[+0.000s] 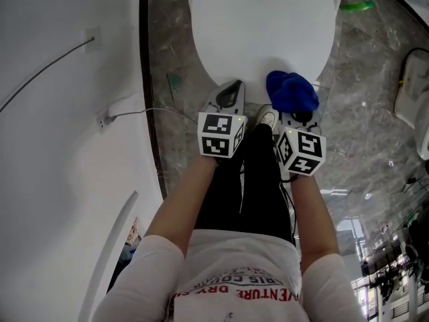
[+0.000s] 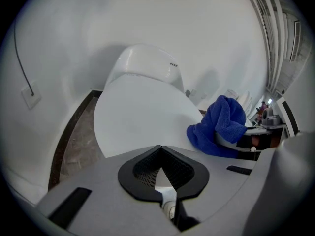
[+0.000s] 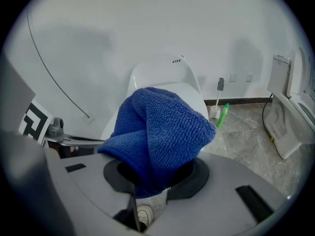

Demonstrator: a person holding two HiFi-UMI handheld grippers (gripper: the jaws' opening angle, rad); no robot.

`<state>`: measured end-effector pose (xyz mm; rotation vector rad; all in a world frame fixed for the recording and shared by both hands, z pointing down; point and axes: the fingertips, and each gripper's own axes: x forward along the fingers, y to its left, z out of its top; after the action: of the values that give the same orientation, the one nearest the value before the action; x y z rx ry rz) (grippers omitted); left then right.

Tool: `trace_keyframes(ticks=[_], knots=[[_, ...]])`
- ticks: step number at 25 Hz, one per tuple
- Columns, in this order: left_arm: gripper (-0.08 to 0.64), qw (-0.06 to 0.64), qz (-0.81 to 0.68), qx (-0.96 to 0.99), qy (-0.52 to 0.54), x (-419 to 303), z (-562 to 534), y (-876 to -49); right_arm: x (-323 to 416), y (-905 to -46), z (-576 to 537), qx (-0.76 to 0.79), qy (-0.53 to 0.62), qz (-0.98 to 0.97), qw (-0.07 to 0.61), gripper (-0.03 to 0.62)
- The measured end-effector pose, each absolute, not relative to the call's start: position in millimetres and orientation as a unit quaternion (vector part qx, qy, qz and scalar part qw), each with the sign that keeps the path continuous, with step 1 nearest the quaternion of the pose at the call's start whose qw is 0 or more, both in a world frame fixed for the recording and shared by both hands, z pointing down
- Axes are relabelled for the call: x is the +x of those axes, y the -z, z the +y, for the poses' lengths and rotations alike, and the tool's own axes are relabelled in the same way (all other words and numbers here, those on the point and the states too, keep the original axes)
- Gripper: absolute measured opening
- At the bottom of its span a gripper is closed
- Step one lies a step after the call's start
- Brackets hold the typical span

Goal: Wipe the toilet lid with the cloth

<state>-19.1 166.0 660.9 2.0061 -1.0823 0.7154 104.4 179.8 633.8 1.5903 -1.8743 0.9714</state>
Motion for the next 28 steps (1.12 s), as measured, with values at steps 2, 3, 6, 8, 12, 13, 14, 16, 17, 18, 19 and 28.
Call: trace_keyframes(ticks=[2,3,6,8,12,13,14,16,17,18,19,28], knots=[[0.006,0.363,-0.415,0.782,-0.291,-19.9,167.8,-673.1,103.4,-646.8,181.6,0.583,-0.371,-0.680,0.245,0.087],[0.006,0.362,-0.412,0.781,-0.298,-20.7,168.5,-677.8,102.8,-652.3,182.1,0.581,-0.377,-0.679,0.244,0.087],[0.006,0.365,-0.408,0.781,-0.303,-21.2,168.3,-684.6,102.9,-660.6,181.2,0.579,-0.374,-0.681,0.247,0.087],[0.006,0.366,-0.405,0.783,-0.298,-20.1,167.8,-685.8,103.7,-661.7,180.4,0.583,-0.370,-0.679,0.249,0.087],[0.006,0.376,-0.394,0.782,-0.303,-22.6,167.2,-684.0,101.6,-657.6,178.5,0.585,-0.385,-0.668,0.250,0.087],[0.006,0.381,-0.396,0.779,-0.303,-24.8,166.3,-681.3,101.0,-653.1,177.6,0.585,-0.394,-0.665,0.246,0.087],[0.006,0.385,-0.401,0.775,-0.301,-27.4,164.7,-676.5,100.8,-646.7,176.5,0.584,-0.401,-0.663,0.241,0.087],[0.006,0.386,-0.412,0.774,-0.287,-32.7,157.9,-657.9,99.8,-629.7,172.4,0.581,-0.409,-0.663,0.237,0.087],[0.006,0.384,-0.416,0.777,-0.276,-34.9,151.9,-644.8,98.4,-619.5,167.9,0.579,-0.407,-0.665,0.238,0.087],[0.006,0.380,-0.419,0.782,-0.262,-36.7,144.2,-630.5,96.3,-608.5,160.9,0.578,-0.401,-0.669,0.241,0.087],[0.006,0.375,-0.423,0.787,-0.246,-38.0,135.4,-615.9,93.2,-597.2,151.9,0.576,-0.392,-0.675,0.242,0.087],[0.006,0.318,-0.462,0.814,-0.152,-74.3,67.7,-527.5,25.3,-544.3,55.8,0.516,-0.369,-0.740,0.224,0.087]])
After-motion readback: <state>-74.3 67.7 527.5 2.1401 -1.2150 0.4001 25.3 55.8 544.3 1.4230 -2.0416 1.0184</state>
